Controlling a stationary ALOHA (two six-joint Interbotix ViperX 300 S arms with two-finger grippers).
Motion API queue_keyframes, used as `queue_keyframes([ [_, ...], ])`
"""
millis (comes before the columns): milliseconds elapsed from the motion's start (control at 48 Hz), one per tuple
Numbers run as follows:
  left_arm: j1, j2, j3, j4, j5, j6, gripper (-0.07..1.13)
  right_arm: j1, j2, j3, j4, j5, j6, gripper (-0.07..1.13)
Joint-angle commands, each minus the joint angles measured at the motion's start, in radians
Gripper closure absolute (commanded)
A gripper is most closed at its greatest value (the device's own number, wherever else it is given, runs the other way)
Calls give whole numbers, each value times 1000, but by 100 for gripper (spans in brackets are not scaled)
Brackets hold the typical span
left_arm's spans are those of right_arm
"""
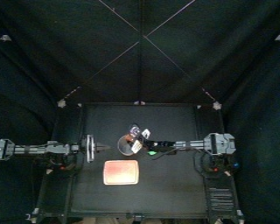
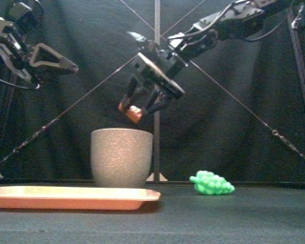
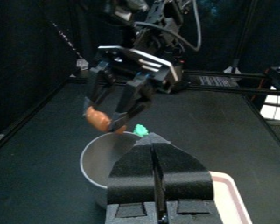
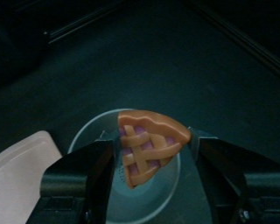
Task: Pick the pie then place it in the grey bowl
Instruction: Drop pie in the grey bowl and return to neutral
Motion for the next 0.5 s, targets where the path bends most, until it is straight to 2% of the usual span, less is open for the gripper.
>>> queue_keyframes([
  [21,2,2,-11,-2,-5,2,104,2,-21,-17,0,-31,-2,14],
  [167,2,2,-11,-2,-5,2,104,2,-32,12,23,-31,3,4],
  [292,5,2,-11,-2,-5,3,104,3,-44,26,49,-28,2,4],
  [500,6,2,-11,-2,-5,2,104,23,-115,67,38,-6,2,4],
])
